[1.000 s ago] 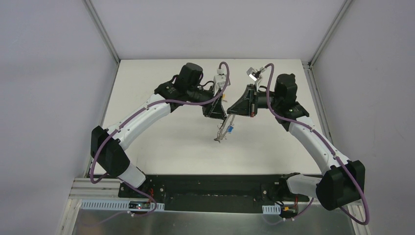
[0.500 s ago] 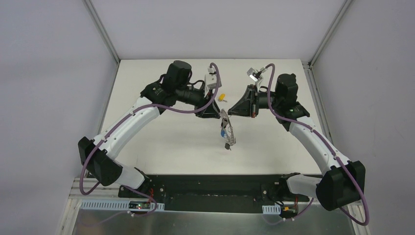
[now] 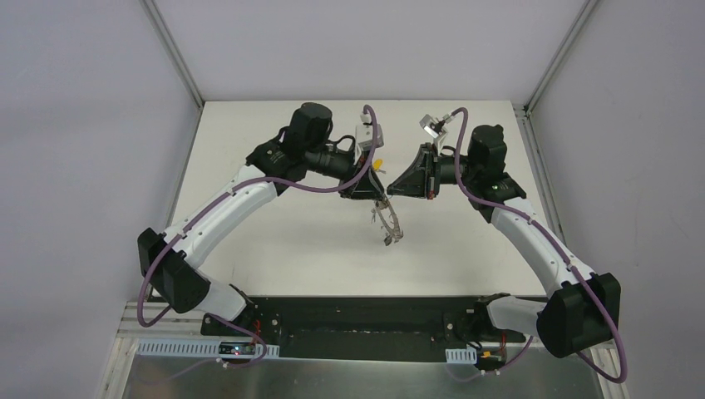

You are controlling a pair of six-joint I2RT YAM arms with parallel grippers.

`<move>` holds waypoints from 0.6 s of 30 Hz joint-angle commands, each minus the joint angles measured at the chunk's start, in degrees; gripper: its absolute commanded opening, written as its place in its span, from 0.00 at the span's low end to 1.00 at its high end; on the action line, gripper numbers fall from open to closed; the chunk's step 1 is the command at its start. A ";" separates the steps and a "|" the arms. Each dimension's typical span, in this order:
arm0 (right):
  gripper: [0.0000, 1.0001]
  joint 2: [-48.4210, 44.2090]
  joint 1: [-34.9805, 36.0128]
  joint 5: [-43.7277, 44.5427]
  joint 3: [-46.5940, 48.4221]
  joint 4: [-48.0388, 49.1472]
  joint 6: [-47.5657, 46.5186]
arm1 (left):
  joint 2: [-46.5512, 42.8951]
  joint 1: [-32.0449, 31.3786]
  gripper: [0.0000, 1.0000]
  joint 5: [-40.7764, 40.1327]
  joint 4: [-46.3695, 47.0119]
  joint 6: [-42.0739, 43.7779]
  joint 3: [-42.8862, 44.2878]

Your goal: Put the keys on the keyring

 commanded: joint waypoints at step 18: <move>0.00 -2.35 -0.41 0.08 -0.76 4.08 -0.31 | 3.52 -1.01 0.00 1.01 -2.39 -8.71 4.65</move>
